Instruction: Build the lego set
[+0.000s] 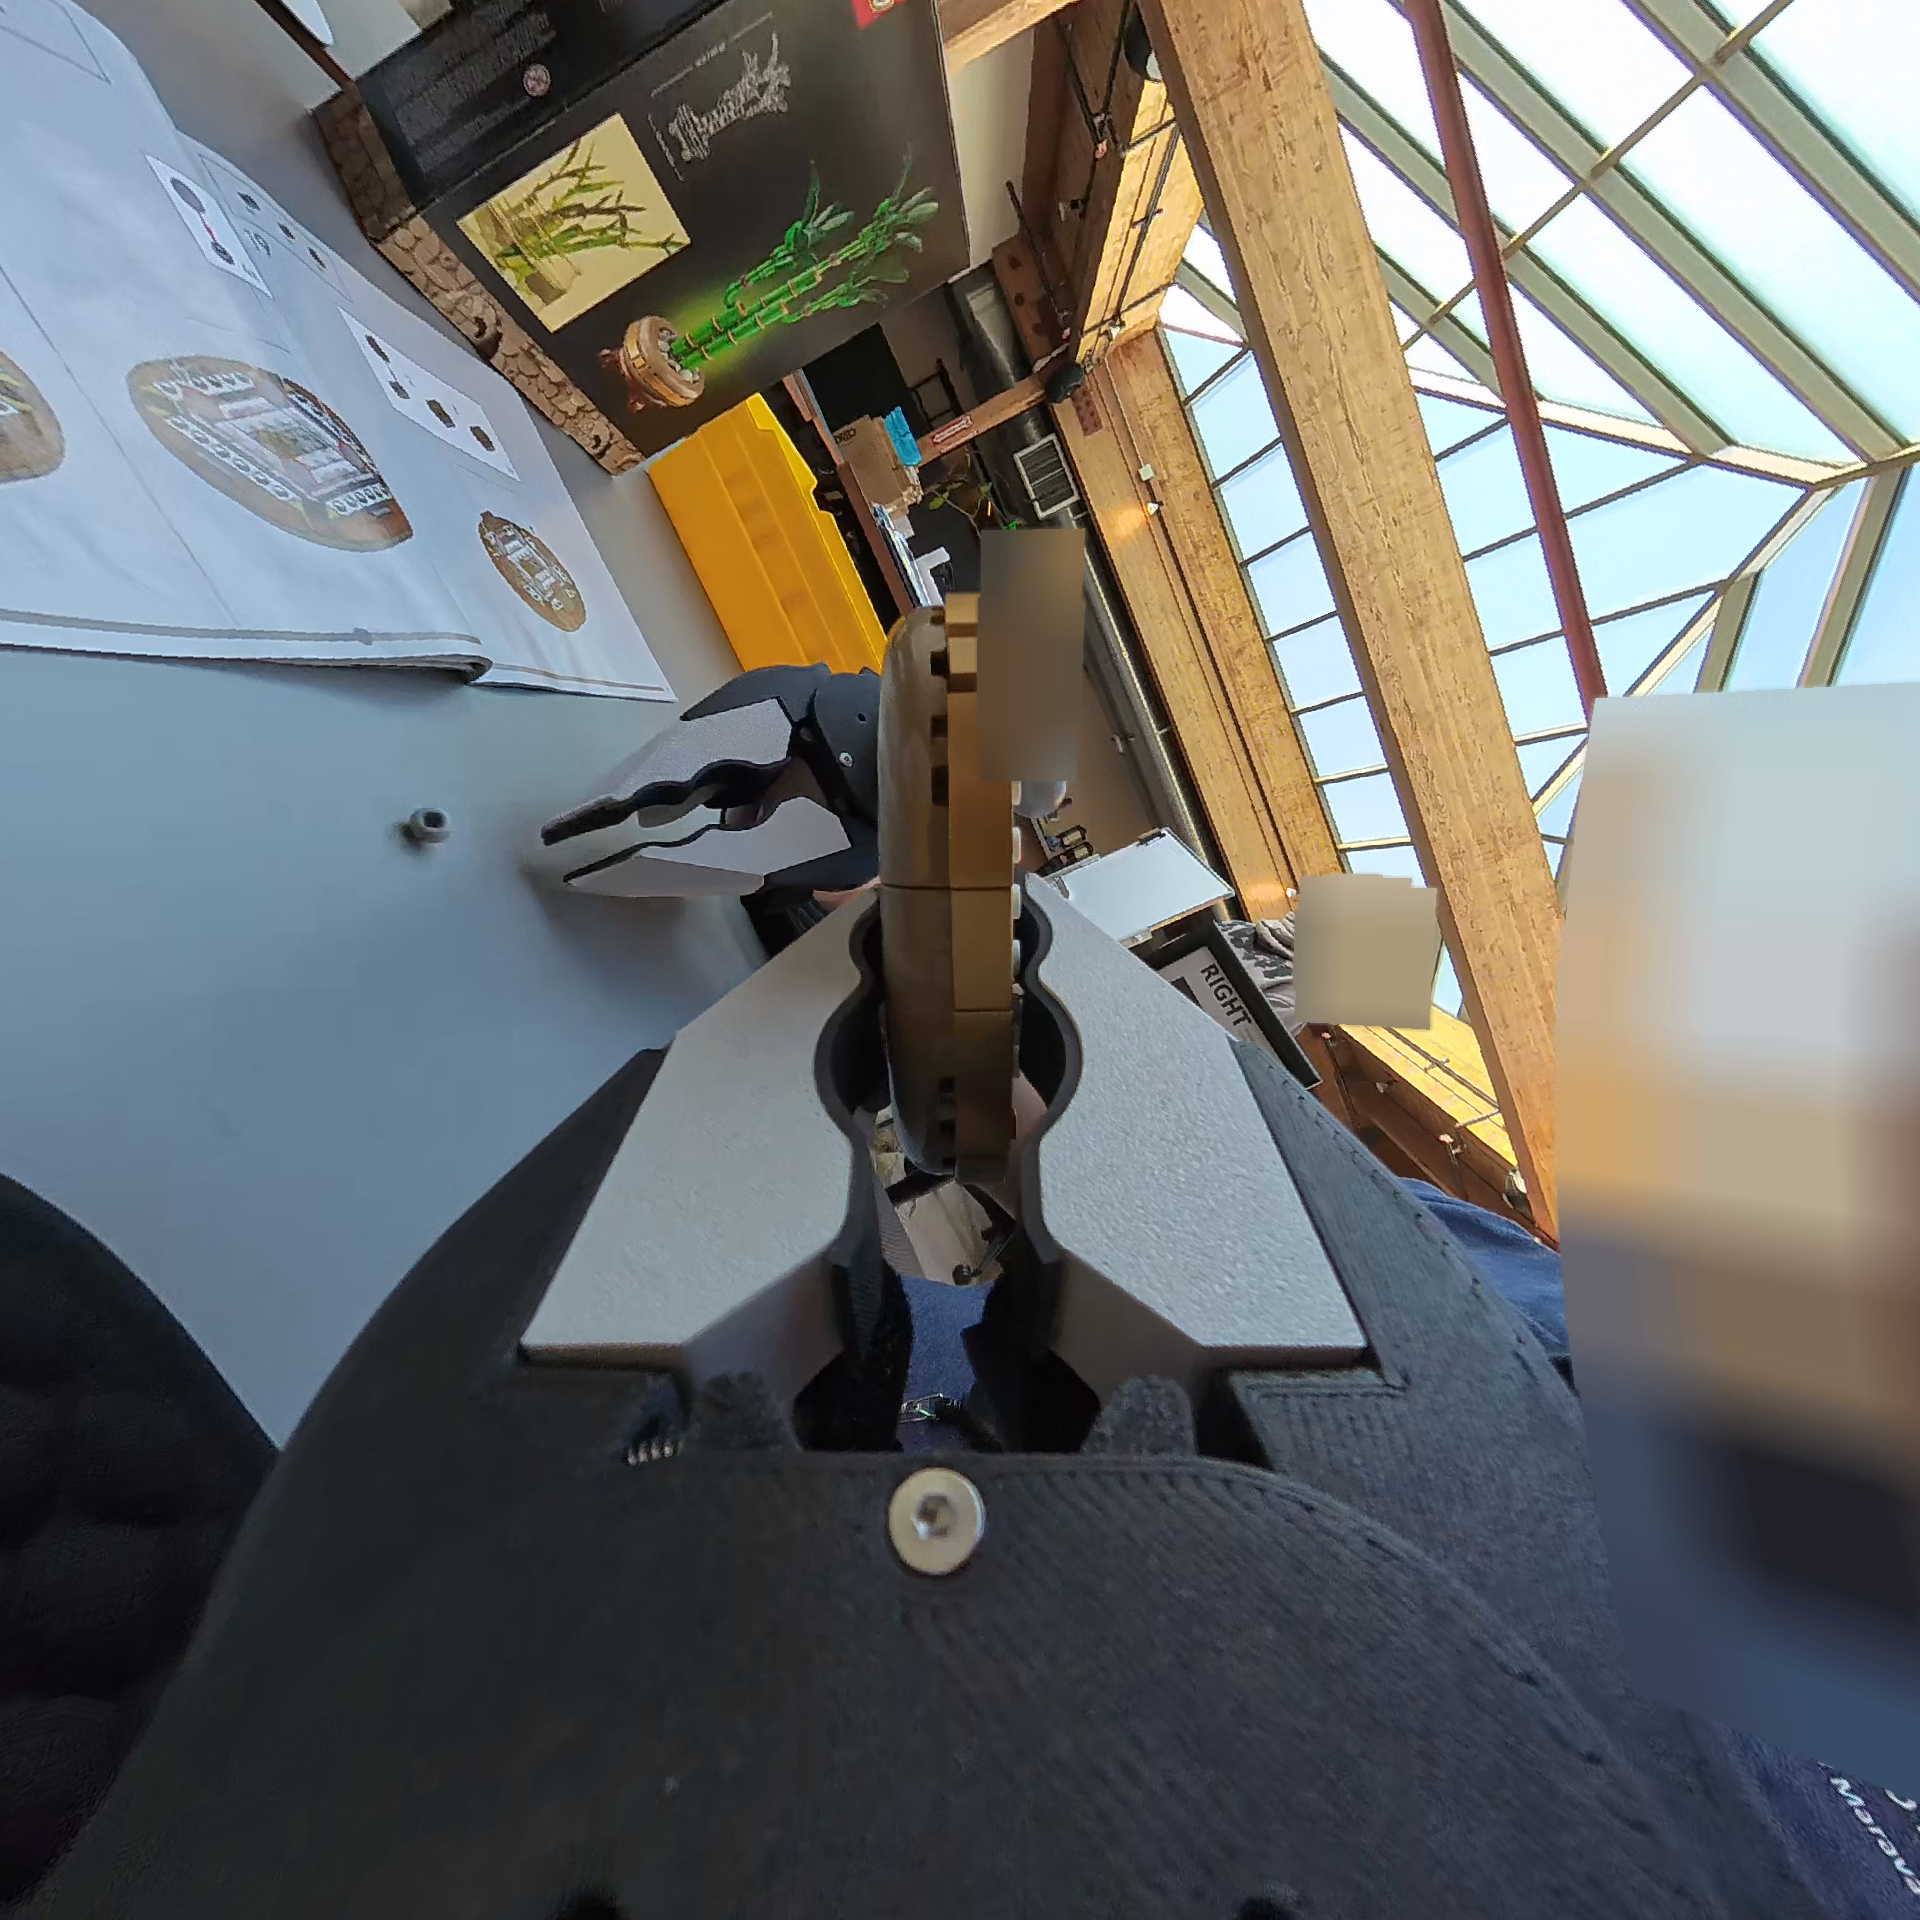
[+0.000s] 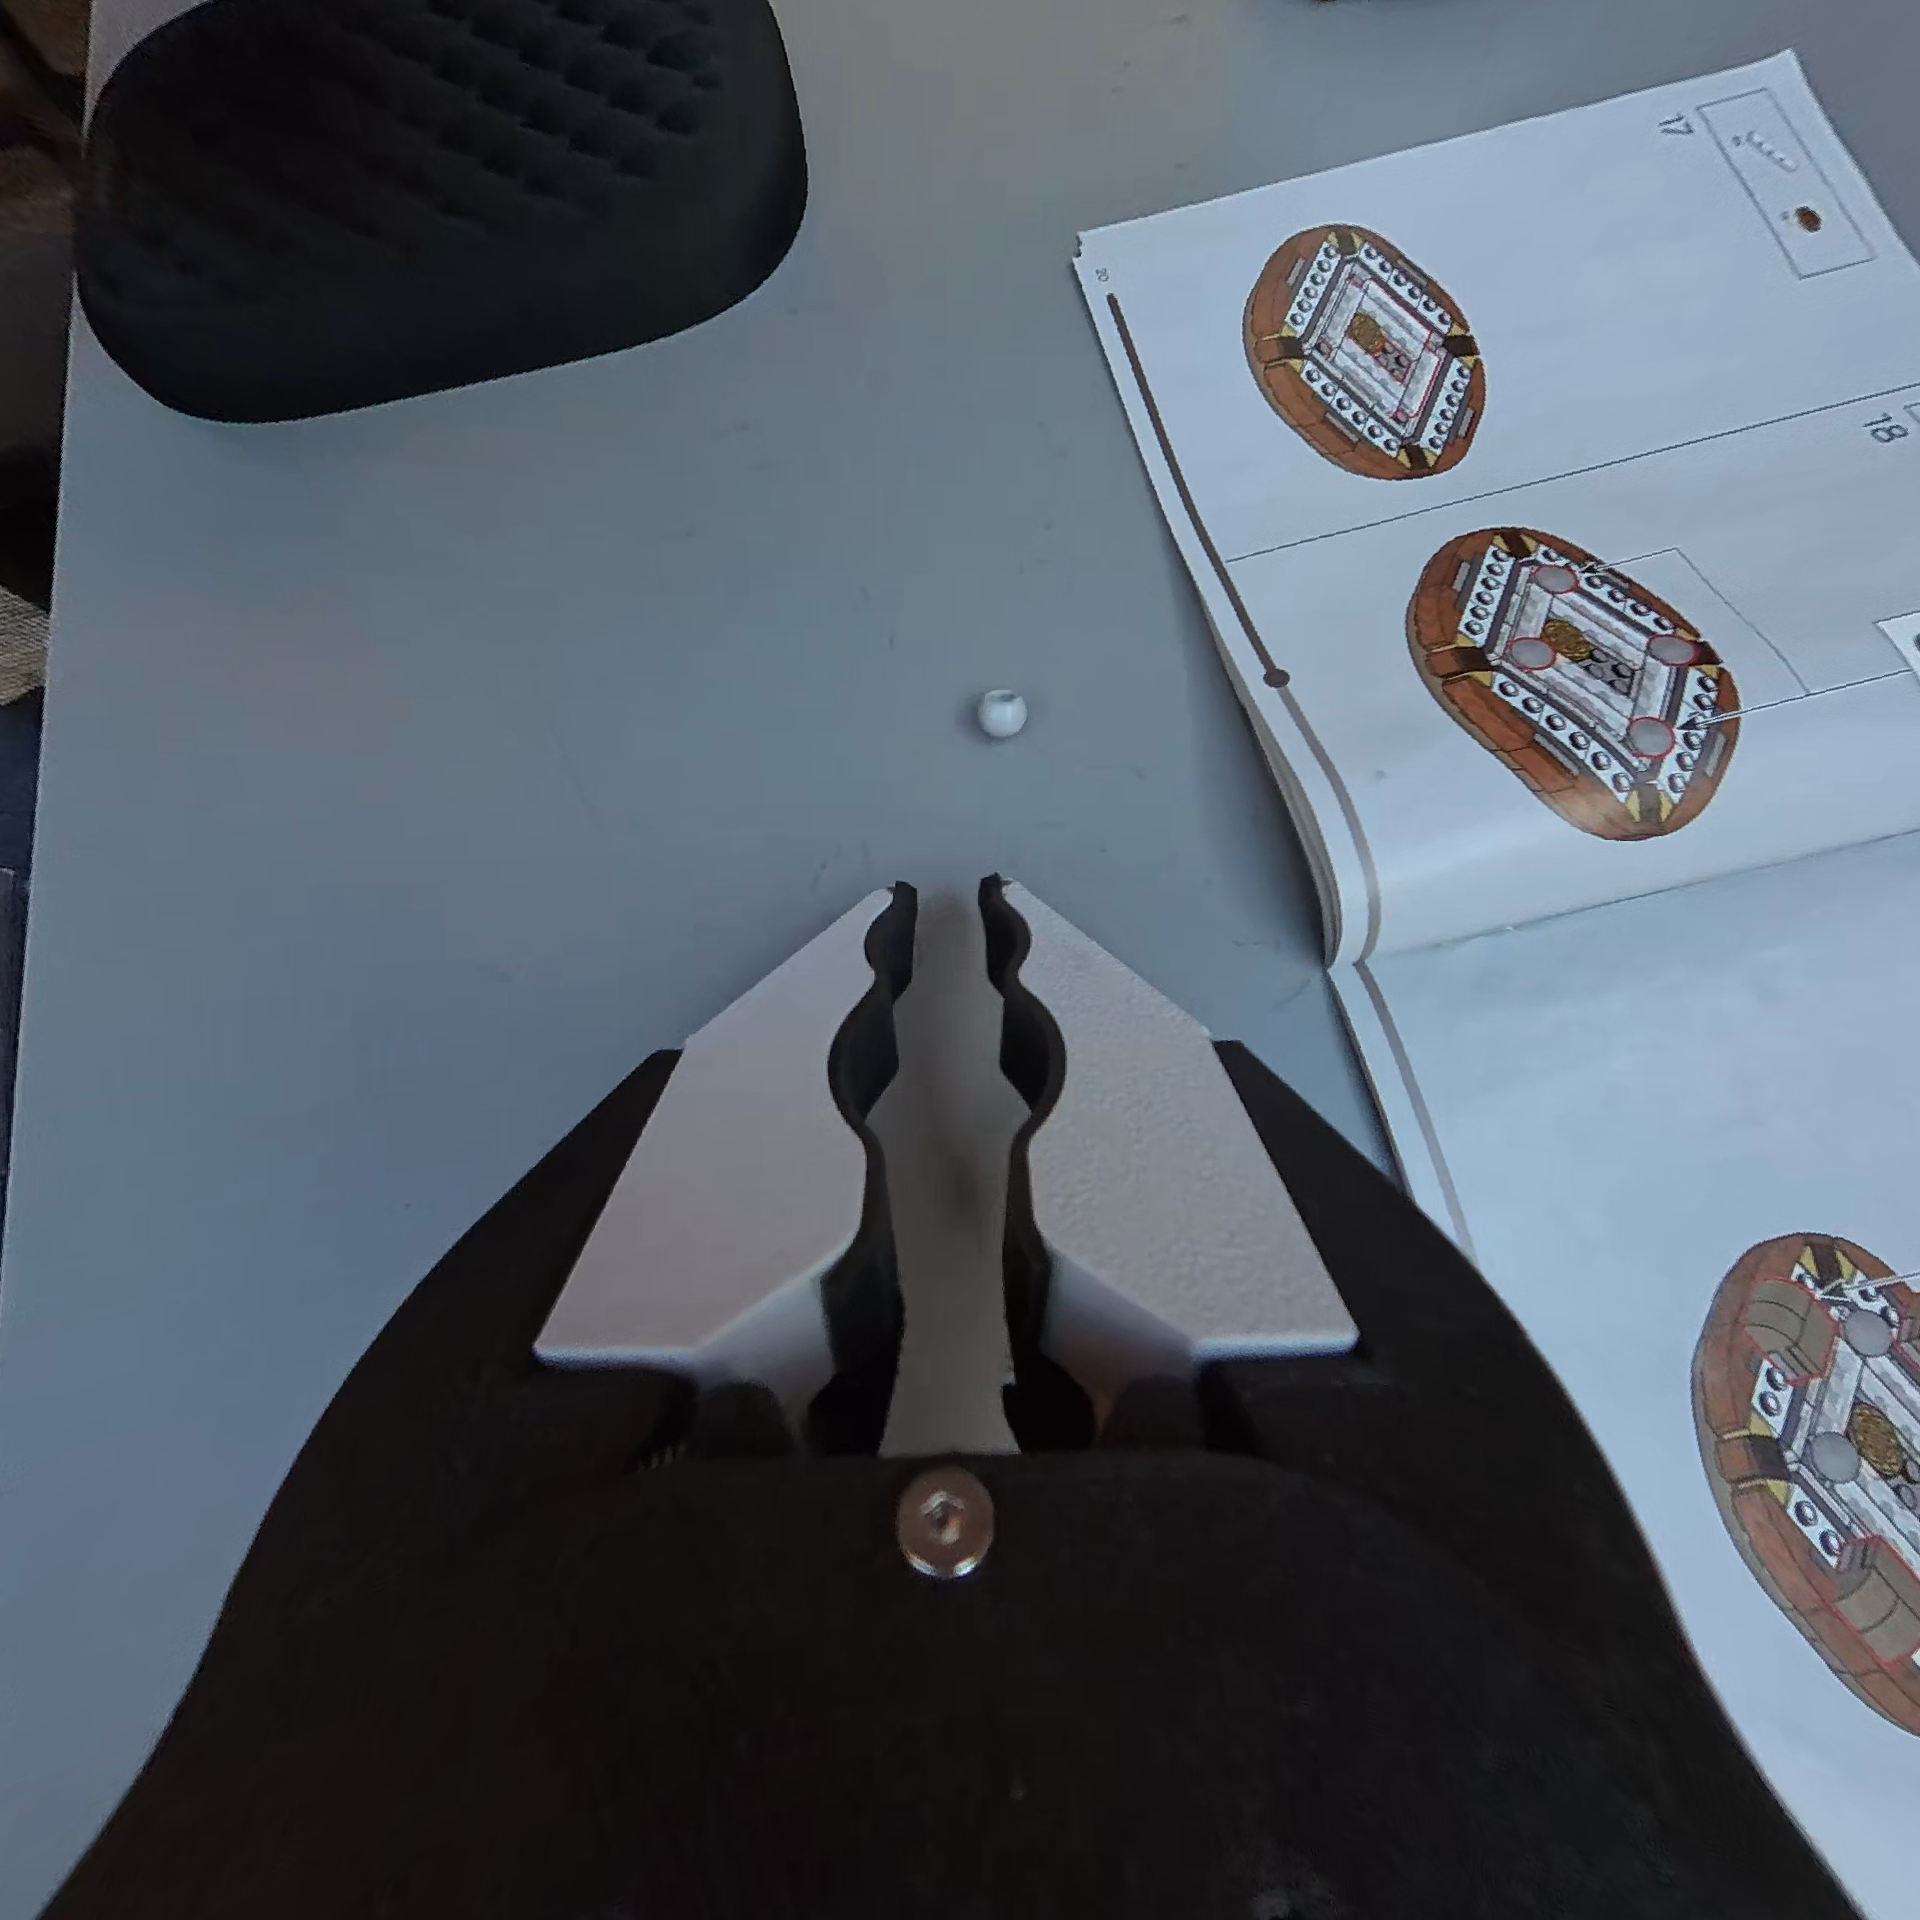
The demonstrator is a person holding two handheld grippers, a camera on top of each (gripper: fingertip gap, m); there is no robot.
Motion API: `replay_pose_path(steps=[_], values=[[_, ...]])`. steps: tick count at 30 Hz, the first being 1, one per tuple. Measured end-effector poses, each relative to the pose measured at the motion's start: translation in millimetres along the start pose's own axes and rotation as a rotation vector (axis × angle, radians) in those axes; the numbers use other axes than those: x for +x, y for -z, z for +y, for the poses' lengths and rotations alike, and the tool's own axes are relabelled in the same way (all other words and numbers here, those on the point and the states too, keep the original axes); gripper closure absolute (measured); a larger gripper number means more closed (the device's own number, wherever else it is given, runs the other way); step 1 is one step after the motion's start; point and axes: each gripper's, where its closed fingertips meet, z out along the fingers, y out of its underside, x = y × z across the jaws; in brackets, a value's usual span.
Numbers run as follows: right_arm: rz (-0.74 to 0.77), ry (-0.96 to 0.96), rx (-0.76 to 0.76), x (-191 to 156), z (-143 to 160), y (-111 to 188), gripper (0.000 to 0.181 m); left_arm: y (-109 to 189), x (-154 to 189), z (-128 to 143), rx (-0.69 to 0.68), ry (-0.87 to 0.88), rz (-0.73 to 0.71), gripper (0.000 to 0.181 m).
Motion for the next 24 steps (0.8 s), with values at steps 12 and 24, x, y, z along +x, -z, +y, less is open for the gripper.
replay_pose_path(steps=[12,24], values=[[0.102,0.126,0.063,29.2,-44.3,-26.7,0.156,30.7,-2.2,-14.4,0.083,-0.011,-0.033,0.162],[0.061,0.156,-0.099,43.5,-39.9,-47.9,0.159,32.8,-7.4,-14.8,0.079,0.002,-0.031,0.162]])
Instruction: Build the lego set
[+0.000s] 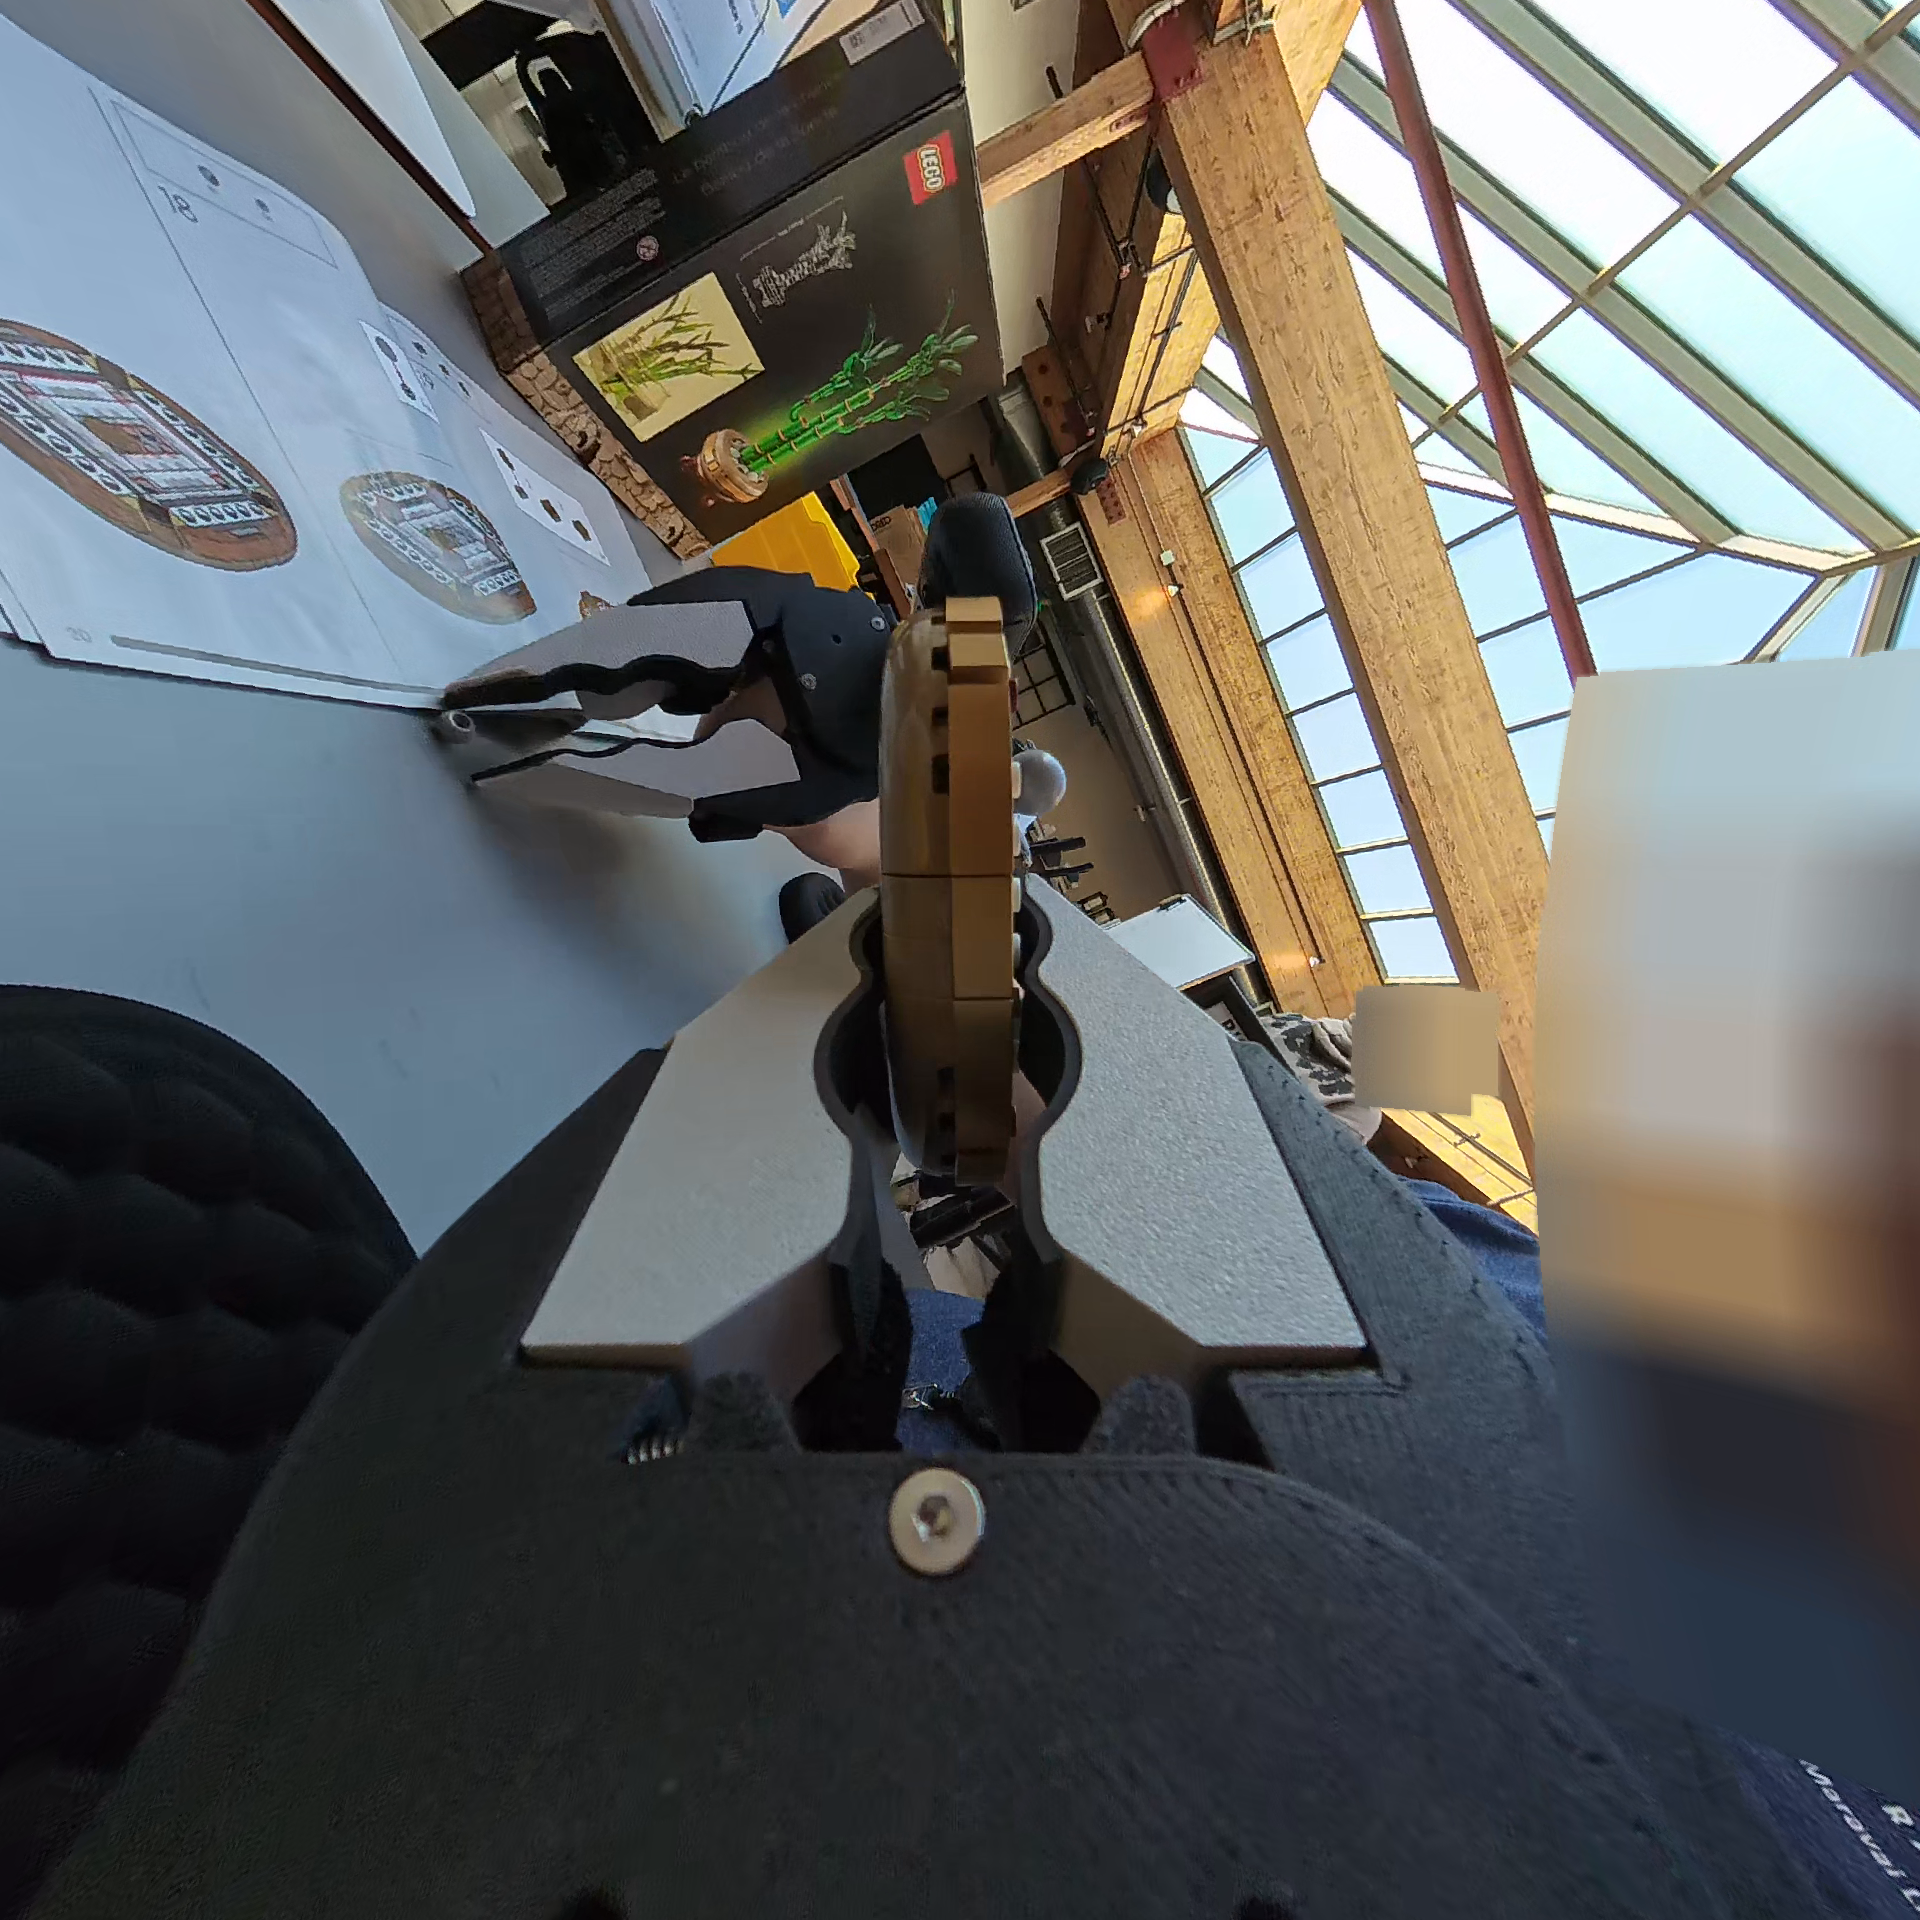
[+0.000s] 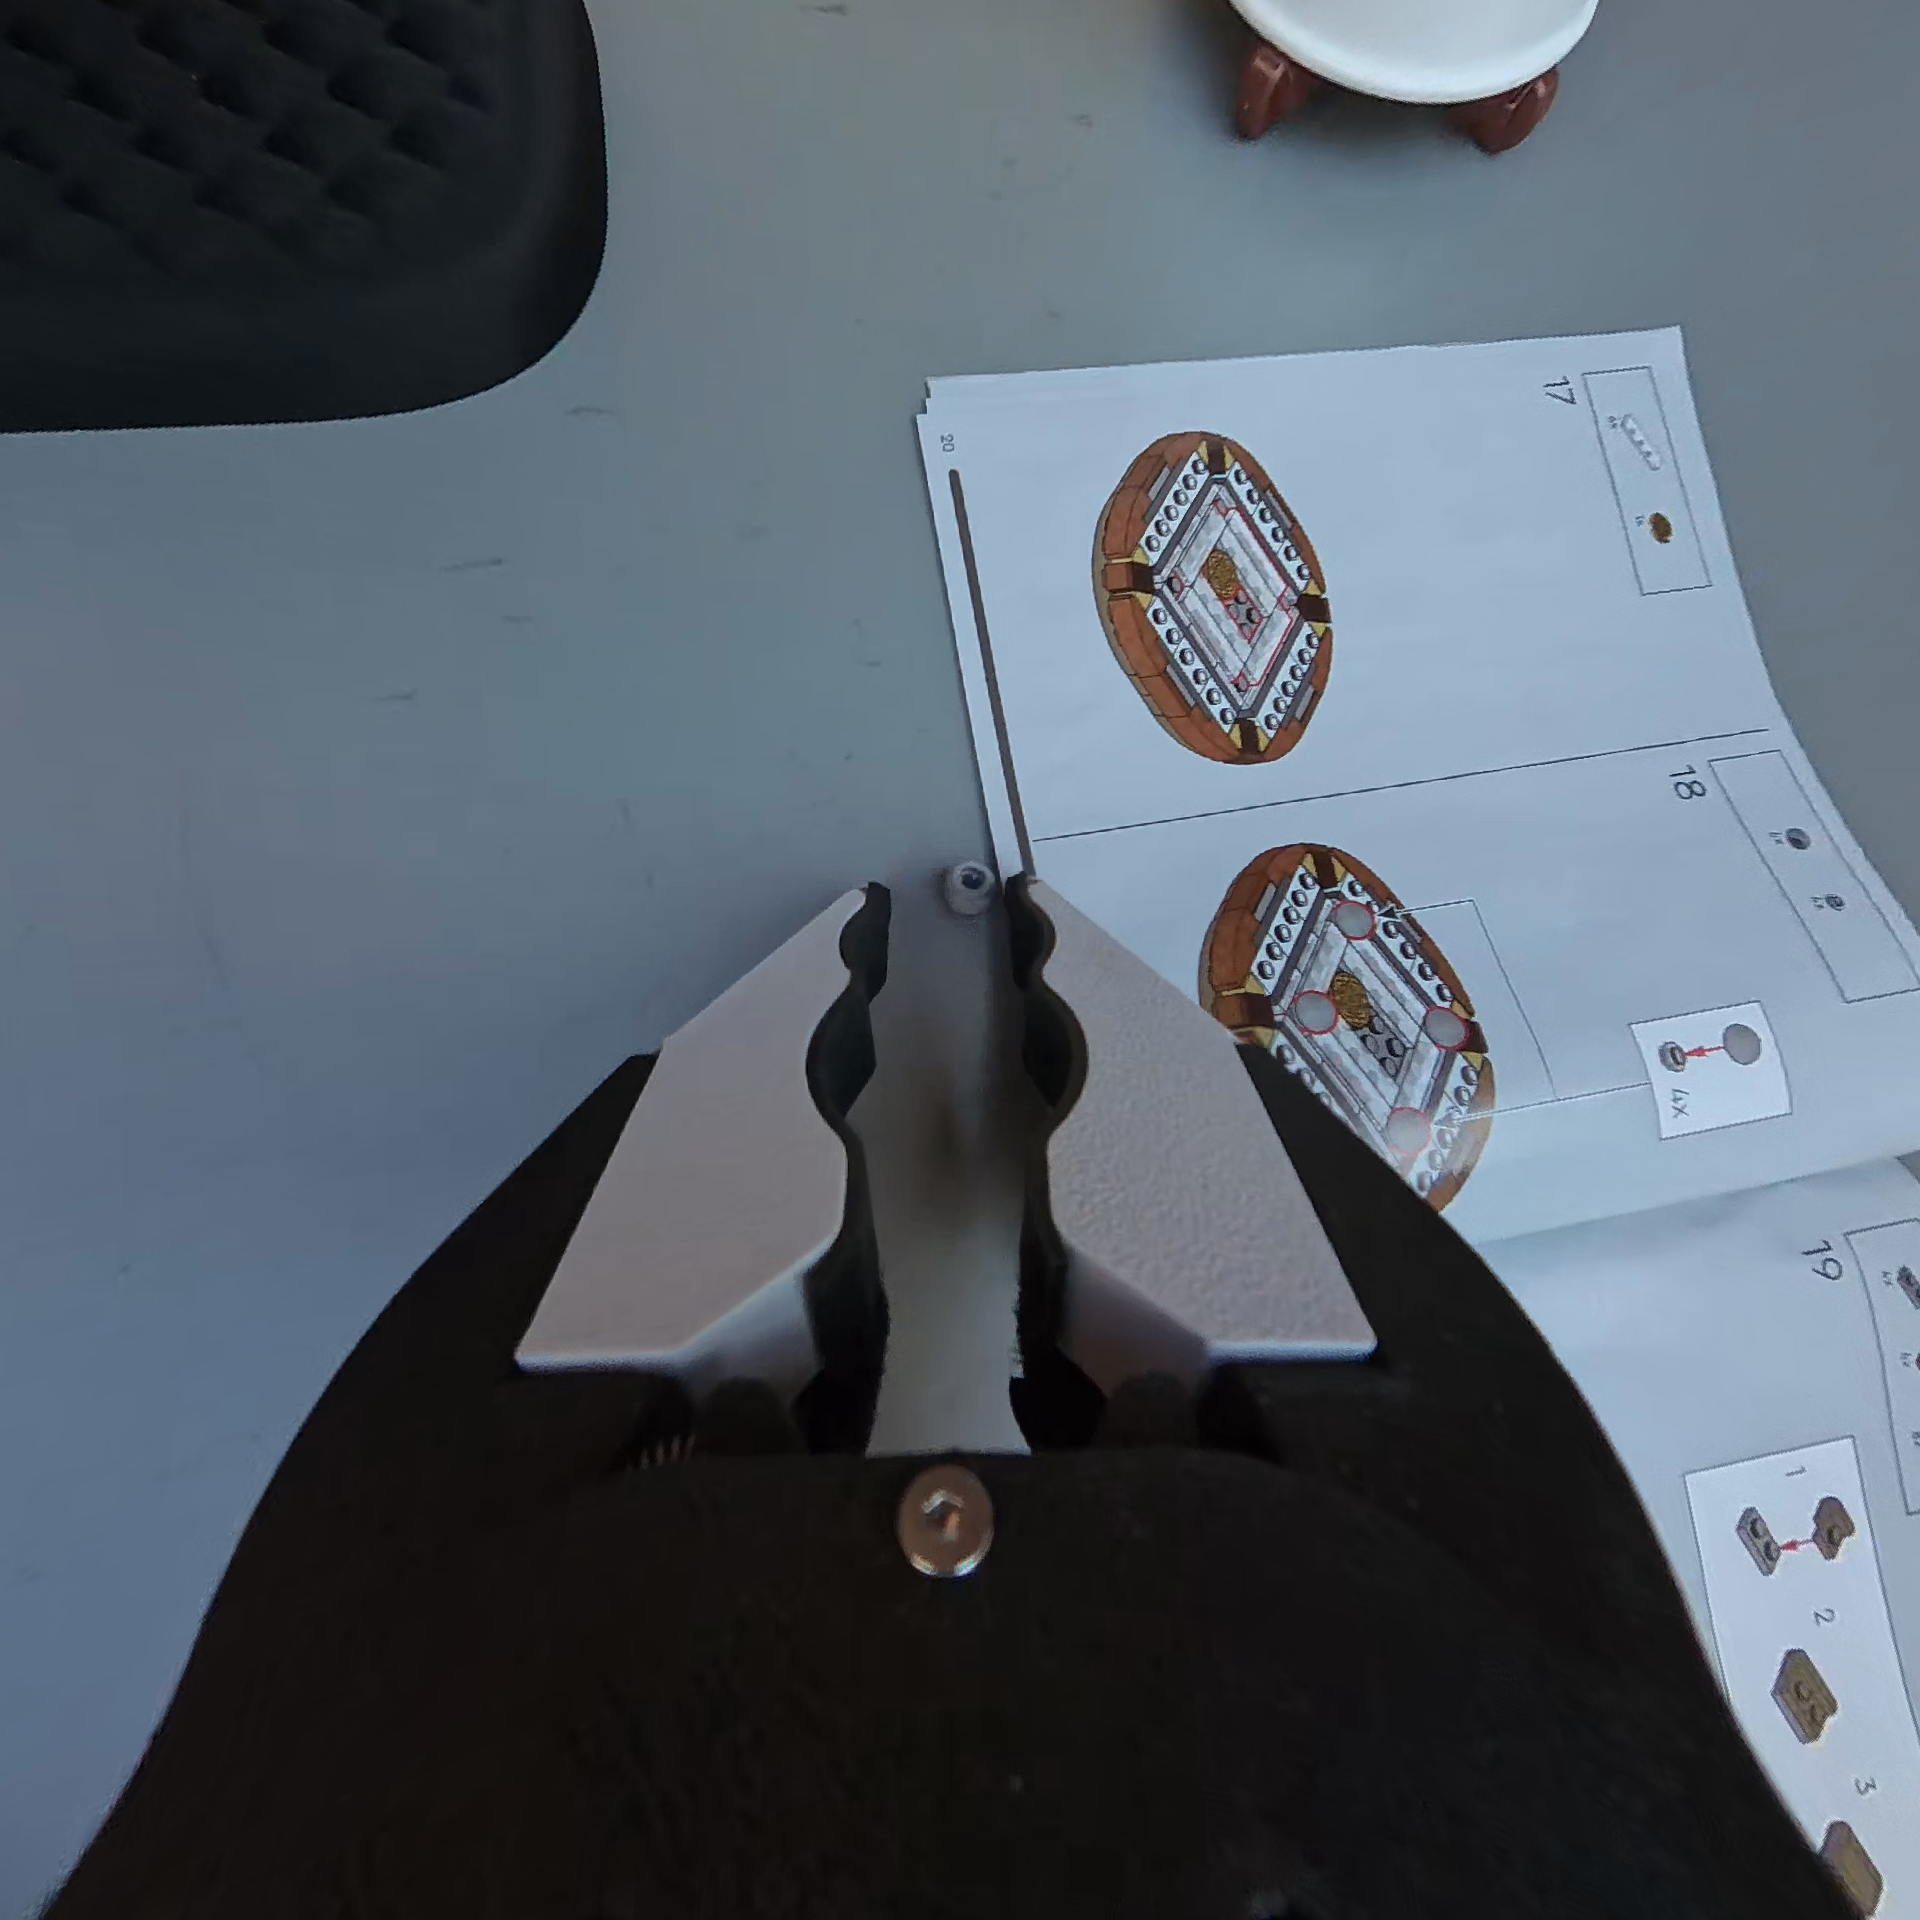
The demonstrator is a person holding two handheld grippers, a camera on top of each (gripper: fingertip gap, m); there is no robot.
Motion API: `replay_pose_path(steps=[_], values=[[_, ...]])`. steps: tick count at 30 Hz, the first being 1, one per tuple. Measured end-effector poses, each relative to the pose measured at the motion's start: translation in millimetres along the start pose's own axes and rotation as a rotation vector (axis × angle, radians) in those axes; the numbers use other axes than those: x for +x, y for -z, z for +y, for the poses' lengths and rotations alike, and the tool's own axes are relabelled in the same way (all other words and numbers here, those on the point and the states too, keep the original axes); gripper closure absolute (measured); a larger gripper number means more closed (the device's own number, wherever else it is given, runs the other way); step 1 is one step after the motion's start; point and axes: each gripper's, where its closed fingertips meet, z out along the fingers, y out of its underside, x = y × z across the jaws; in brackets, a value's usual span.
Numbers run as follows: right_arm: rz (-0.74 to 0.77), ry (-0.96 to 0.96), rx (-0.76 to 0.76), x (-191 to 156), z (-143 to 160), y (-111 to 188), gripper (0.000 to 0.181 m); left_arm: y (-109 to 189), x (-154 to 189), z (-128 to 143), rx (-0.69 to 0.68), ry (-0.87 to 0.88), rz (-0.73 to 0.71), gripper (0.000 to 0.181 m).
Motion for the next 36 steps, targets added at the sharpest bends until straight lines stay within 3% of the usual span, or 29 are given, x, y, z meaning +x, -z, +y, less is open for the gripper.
replay_pose_path(steps=[9,16,25,36], values=[[-0.034,-0.041,0.047,-5.7,1.8,1.3,0.171,-3.8,-9.3,0.6,-0.020,-0.015,-0.034,0.162],[-0.084,-0.014,0.083,-19.4,-4.0,0.0,0.166,-0.7,-11.2,1.4,-0.014,-0.011,-0.041,0.162],[-0.068,-0.023,0.096,-9.1,-12.9,0.2,0.166,-0.6,-8.6,2.0,-0.016,-0.014,-0.037,0.161],[-0.156,-0.025,0.142,-35.7,-21.5,-9.8,0.166,2.3,-10.6,0.7,-0.007,-0.008,-0.036,0.162]])
